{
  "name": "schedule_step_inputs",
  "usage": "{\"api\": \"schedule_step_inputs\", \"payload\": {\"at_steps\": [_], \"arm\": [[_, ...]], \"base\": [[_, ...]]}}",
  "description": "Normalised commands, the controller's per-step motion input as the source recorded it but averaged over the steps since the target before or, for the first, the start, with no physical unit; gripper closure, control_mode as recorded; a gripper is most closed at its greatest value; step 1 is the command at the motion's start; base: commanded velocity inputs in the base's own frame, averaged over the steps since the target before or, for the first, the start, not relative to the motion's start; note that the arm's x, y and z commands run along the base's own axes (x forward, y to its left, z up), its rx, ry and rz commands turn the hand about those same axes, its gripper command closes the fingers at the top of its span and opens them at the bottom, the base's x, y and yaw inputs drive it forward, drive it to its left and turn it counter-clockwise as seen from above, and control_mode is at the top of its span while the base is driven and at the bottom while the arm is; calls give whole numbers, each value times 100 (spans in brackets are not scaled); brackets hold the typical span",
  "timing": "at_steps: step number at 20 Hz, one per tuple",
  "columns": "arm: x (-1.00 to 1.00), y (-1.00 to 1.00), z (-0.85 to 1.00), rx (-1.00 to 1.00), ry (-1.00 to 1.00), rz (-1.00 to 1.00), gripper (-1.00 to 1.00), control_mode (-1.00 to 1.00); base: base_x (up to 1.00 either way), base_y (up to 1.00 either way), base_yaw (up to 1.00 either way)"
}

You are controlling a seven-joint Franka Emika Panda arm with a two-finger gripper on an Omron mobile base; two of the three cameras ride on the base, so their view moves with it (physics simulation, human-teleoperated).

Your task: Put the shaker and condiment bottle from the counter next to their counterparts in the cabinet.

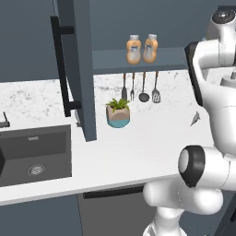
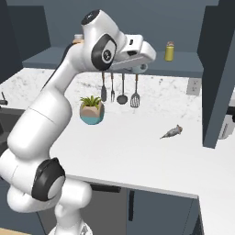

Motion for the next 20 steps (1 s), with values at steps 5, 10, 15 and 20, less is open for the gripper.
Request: {"api": "schedule_step_inputs", "payload": {"at_steps": [5, 10, 15, 20], "arm": [[8, 6, 3, 5, -7, 2, 100, -100], [17, 0, 0, 1, -20, 0, 100, -100], [21, 0, -6, 0, -29, 0, 100, -100], [31, 0, 0, 11, -9, 0, 100, -100]], "base": [[0, 0, 0], [0, 0, 0], [0, 0, 0], [0, 0, 0]]}}
